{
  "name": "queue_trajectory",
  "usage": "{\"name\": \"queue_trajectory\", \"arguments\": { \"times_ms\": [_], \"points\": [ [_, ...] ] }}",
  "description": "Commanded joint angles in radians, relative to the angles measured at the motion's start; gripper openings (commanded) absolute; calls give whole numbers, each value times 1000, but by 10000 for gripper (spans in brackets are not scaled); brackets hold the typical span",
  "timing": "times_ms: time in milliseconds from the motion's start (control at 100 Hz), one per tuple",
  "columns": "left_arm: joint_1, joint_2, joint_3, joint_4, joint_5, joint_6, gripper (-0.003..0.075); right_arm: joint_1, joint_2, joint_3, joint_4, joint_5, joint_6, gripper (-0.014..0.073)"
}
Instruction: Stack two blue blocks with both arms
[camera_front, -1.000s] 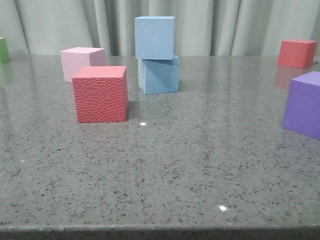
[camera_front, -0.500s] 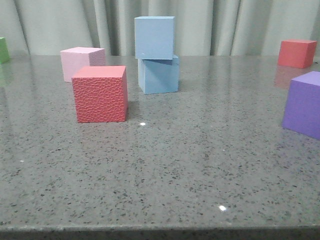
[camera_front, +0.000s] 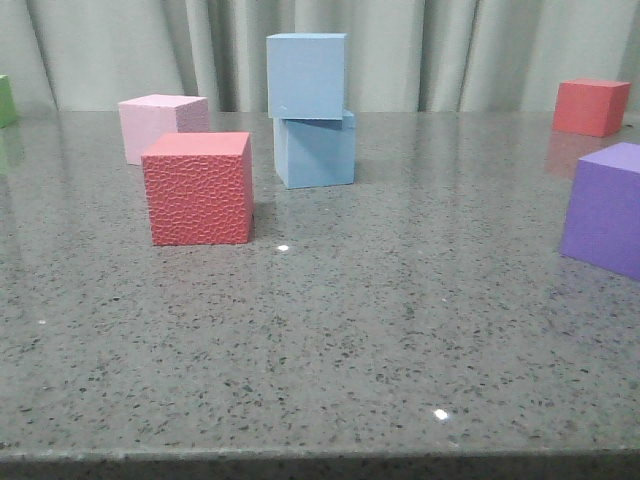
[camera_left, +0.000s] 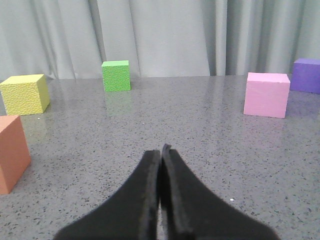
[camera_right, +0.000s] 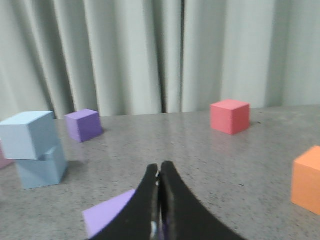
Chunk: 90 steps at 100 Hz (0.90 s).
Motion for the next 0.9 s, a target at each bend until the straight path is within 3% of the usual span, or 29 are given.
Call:
{"name": "queue_trajectory", "arguments": {
  "times_ms": [0, 260, 430, 610, 890],
  "points": [
    [2, -34, 3, -11, -84, 1, -18, -39, 17, 1, 3, -119, -6, -67],
    [2, -34, 3, -11, -84, 1, -18, -136, -28, 123, 3, -265, -14, -67],
    [2, -34, 3, -11, -84, 1, -18, -145, -83, 195, 6, -261, -14, -67],
    [2, -34, 3, -11, -84, 1, -19, -145, -106, 194, 7, -152, -14, -67],
    [2, -34, 3, -11, -84, 1, -18, -145, -106, 194, 6, -153, -14, -67]
  ]
}}
